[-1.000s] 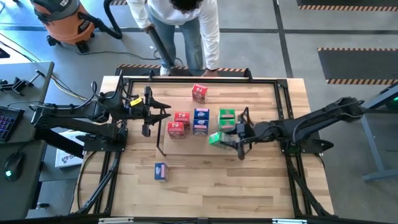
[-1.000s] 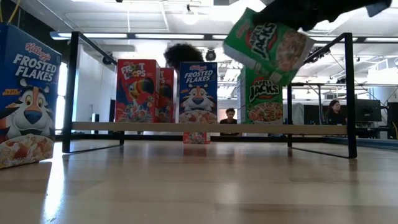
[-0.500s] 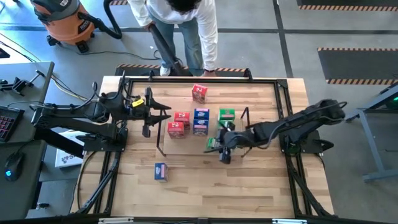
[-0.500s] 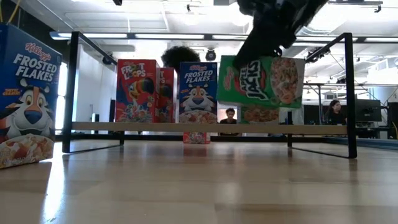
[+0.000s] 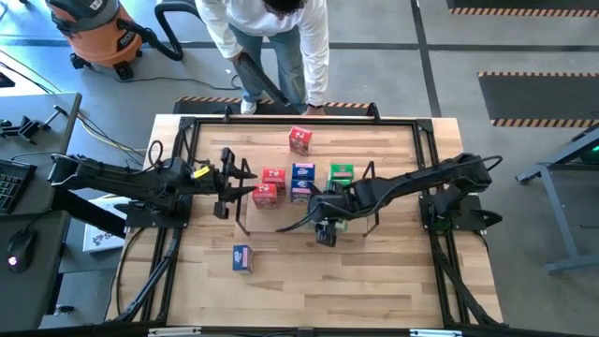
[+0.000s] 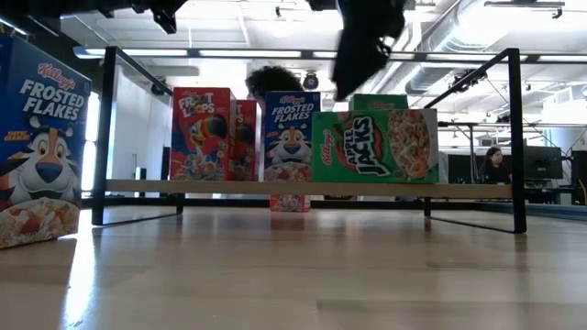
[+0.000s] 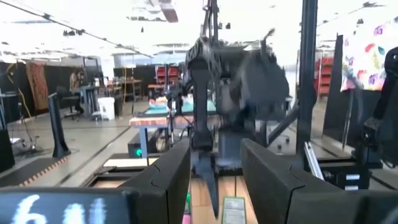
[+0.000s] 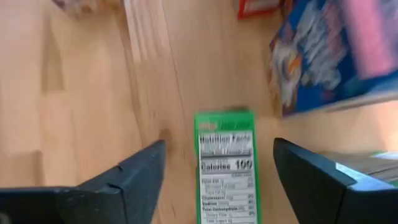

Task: Stack cereal on shelf
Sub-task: Put the green cereal box on the shelf aligned with the other green cereal boxes

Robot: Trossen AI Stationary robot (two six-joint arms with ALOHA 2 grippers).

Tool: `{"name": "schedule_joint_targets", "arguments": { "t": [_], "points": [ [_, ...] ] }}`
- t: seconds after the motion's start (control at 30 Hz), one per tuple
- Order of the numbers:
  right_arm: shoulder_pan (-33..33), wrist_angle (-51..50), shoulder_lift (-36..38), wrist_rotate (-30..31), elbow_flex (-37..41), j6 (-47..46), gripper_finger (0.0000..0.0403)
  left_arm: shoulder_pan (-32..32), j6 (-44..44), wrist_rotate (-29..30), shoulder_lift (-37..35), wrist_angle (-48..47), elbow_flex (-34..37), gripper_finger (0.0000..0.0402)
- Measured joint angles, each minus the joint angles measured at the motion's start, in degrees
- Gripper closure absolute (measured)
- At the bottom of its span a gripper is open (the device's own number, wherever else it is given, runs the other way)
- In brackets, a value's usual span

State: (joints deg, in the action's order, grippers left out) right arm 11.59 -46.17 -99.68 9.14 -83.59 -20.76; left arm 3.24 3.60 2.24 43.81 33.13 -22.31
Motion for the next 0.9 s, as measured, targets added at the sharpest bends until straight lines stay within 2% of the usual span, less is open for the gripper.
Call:
{"name": "schedule_joint_targets", "arguments": {
  "t": [0.3, 0.6, 0.77, 0.9],
  "points": [
    [-2.47, -13.21, -9.53, -1.87, -15.09, 2.09, 0.0123, 1.27, 1.49, 1.38, -0.79, -0.68, 1.81, 0.0271],
    [-2.87, -23.2, -20.21, -3.02, -26.38, 5.01, 0.0123, 1.32, 1.51, 1.44, -3.47, -2.57, 1.8, 0.0271],
    [-3.06, -24.63, -22.45, -3.87, -28.2, 5.82, 0.0126, 1.32, 1.53, 1.44, -3.54, -3.37, 1.8, 0.0271],
    [-3.47, -24.82, -23.64, -5.94, -28.2, 5.33, 0.0151, 1.32, 1.53, 1.44, -3.54, -3.43, 1.8, 0.0271]
  ]
}}
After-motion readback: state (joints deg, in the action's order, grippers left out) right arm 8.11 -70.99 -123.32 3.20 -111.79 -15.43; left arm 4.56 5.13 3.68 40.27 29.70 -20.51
